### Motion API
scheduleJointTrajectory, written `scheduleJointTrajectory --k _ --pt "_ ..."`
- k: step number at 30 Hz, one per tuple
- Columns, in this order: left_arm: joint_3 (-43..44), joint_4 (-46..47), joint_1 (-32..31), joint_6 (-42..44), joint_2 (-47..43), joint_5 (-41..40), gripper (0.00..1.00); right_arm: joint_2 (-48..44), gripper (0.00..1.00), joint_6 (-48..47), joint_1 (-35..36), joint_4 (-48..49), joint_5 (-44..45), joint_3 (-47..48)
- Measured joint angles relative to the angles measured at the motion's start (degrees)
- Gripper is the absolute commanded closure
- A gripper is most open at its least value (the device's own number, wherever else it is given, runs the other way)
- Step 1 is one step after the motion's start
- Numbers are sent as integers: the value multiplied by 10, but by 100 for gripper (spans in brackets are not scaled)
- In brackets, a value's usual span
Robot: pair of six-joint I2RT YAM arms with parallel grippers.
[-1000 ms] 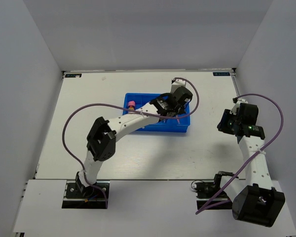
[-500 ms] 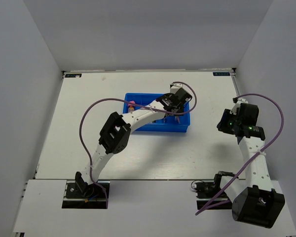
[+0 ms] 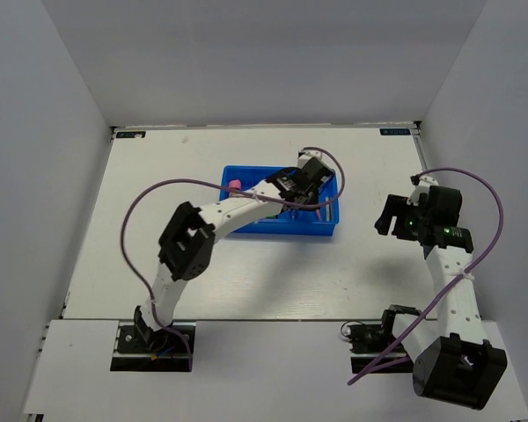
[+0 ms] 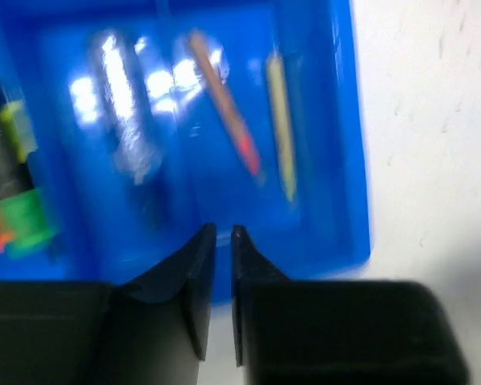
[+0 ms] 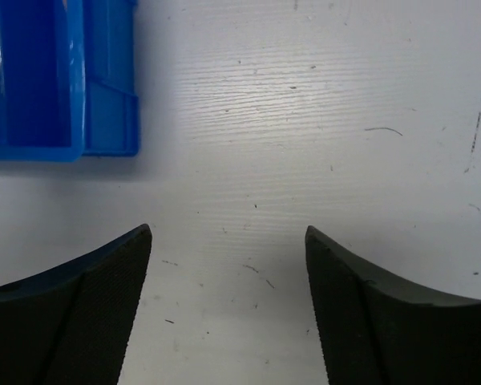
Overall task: Sort the stationery into containers
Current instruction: Place the stationery into the container
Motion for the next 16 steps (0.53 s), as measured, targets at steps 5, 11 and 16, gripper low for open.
scheduleJointTrajectory --k 5,11,16 --pt "-191 -7 -6 42 -210 9 0 -8 11 -22 0 -1 -41 0" --pt "-402 -47 31 100 -538 9 0 -8 10 -23 0 -1 -80 0" --pt "-535 -73 163 121 -720 22 0 1 10 -21 1 2 -119 0"
